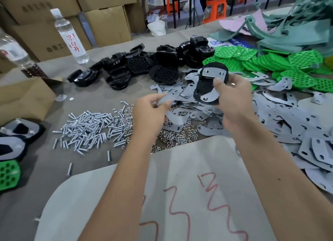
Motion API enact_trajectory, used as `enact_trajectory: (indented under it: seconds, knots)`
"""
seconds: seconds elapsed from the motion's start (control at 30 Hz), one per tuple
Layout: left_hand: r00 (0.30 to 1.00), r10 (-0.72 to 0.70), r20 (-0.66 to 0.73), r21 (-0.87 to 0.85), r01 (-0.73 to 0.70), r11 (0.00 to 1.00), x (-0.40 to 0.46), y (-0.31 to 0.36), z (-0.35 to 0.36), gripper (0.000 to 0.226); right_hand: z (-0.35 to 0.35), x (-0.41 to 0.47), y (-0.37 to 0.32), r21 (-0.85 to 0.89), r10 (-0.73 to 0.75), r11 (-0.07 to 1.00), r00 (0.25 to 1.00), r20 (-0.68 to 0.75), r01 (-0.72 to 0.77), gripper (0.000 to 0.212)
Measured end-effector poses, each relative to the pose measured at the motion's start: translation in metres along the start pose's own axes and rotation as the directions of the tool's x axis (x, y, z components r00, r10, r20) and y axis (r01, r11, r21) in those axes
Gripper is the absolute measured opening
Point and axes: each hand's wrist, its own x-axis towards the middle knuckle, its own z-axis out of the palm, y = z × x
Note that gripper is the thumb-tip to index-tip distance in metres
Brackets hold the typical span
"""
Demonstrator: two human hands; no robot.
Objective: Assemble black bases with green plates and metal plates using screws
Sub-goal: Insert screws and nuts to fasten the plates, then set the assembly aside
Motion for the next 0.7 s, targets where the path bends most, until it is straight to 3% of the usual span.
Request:
enact_trajectory:
  seconds: [0.1,0.2,0.3,0.33,0.4,0.47,0.53,0.7]
  knots:
    - [0.999,-0.029,0.019,-0.090,0.031,0.996,0.002,0.004,0.013,0.022,0.000,0.001,0.004,-0.044,-0.046,0.998,0.999,0.007,0.046,0.011]
    - [0.997,-0.030,0.071,-0.122,0.039,0.992,0.006,0.013,0.025,0.019,-0.002,0.004,0.003,-0.059,-0.153,0.988,0.975,-0.163,0.145,0.015]
    - [0.982,0.018,0.186,-0.335,0.046,0.941,0.012,0.025,0.040,0.022,-0.008,0.007,0.000,-0.009,-0.218,0.974,0.922,-0.321,0.227,0.012]
    - [0.985,0.048,0.163,-0.268,-0.003,0.963,0.014,0.025,0.045,0.025,-0.010,0.008,0.000,-0.002,-0.216,0.973,0.911,-0.351,0.230,0.011]
    - [0.977,0.166,0.131,0.150,-0.185,0.971,0.017,0.021,0.051,0.031,-0.012,0.010,0.002,0.004,-0.193,0.978,0.908,-0.372,0.210,0.011]
    - [0.942,0.249,0.226,0.552,-0.334,0.764,0.018,0.013,0.054,0.030,-0.011,0.011,0.004,0.012,-0.157,0.985,0.925,-0.346,0.172,0.011]
    - [0.918,0.311,0.245,0.663,-0.393,0.637,0.018,0.009,0.053,0.024,-0.008,0.011,0.005,0.024,-0.118,0.991,0.952,-0.281,0.130,0.010]
    - [0.854,0.497,0.155,0.667,-0.462,0.585,0.017,0.016,0.044,0.020,0.000,0.006,0.003,0.049,-0.068,0.996,0.989,-0.131,0.075,0.017]
